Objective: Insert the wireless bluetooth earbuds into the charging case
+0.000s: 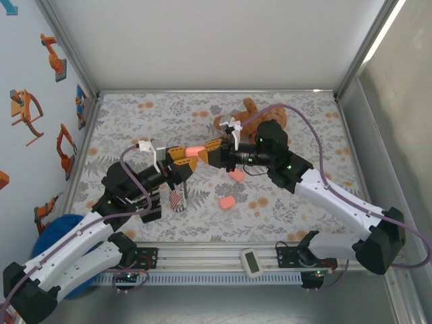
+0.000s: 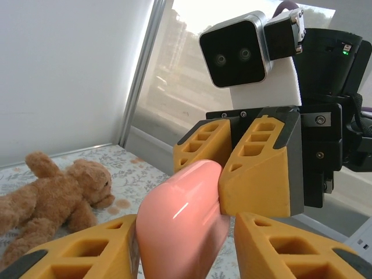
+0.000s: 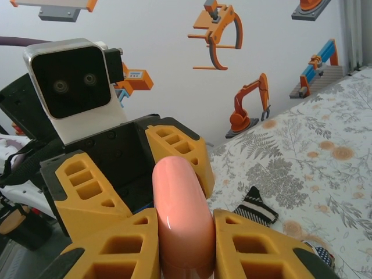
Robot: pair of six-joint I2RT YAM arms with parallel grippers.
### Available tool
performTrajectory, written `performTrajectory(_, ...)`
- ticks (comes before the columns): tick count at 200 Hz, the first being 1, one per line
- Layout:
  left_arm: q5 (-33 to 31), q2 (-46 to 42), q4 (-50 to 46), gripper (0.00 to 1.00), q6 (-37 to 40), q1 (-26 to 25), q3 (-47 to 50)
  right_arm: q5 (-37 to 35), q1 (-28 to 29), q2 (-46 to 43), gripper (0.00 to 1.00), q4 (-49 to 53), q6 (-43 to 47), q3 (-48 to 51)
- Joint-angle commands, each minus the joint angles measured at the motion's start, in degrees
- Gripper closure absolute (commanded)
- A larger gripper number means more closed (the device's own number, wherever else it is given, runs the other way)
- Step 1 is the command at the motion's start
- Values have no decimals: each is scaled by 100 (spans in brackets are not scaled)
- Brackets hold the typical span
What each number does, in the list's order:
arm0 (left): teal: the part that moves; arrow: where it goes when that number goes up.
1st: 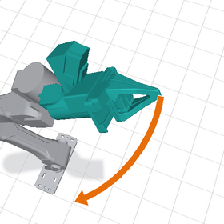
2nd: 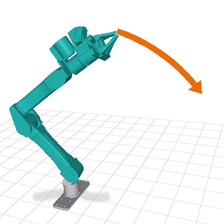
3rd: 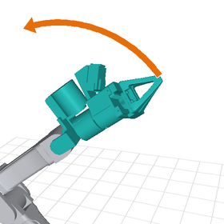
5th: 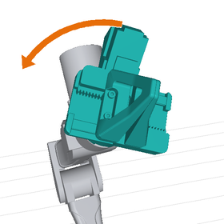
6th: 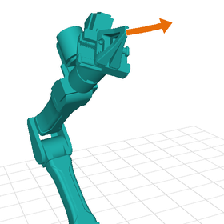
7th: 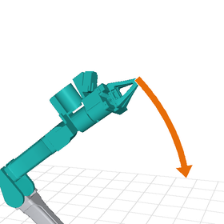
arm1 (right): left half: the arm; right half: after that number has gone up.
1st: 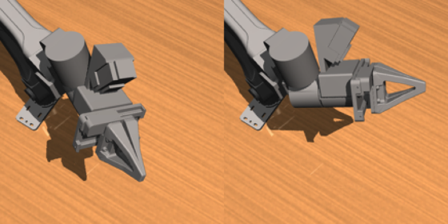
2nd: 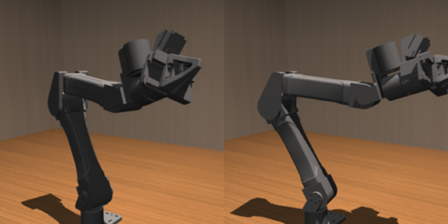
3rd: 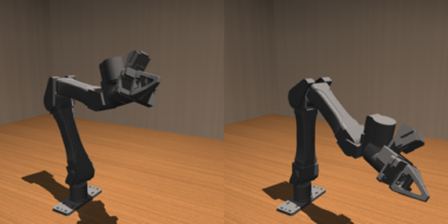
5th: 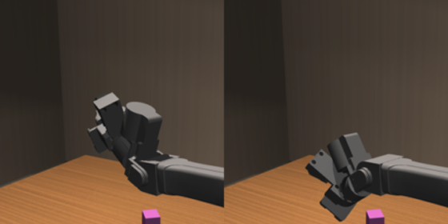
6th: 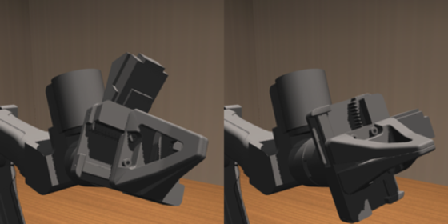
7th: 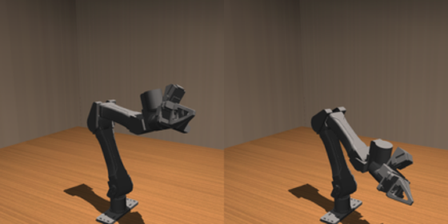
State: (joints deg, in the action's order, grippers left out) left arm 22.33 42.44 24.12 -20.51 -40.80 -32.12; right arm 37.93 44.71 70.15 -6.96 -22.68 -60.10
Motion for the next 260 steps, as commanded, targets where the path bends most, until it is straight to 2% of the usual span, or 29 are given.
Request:
performTrajectory(1, -125, -99, -173, 53, 222, 22, -4, -249, -36, -181, 87, 41, -100, -204)
performTrajectory(38, -601, -404, -654, 38, 462, 25, 30, -452, -235, -173, 87, 109, -320, -64)
performTrajectory(103, -1380, -1011, -1886, 33, 1173, 25, -195, -725, -582, 316, 87, 135, -830, 378)
performTrajectory(114, -1466, -1090, -2005, 32, 1256, 28, -227, -740, -650, 529, 87, 59, -978, 466)
performTrajectory(186, -1983, -1449, -2356, 8, 1556, 26, -220, -318, -797, 2307, 88, -364, -1717, 395)
performTrajectory(232, -2111, -1508, -2447, 3, 1593, 25, -224, -59, -880, 3146, 89, -774, -2053, 370)
performTrajectory(260, -2136, -1503, -2456, 1, 1612, 28, -225, 21, -896, 3520, 89, -684, -2067, 283)
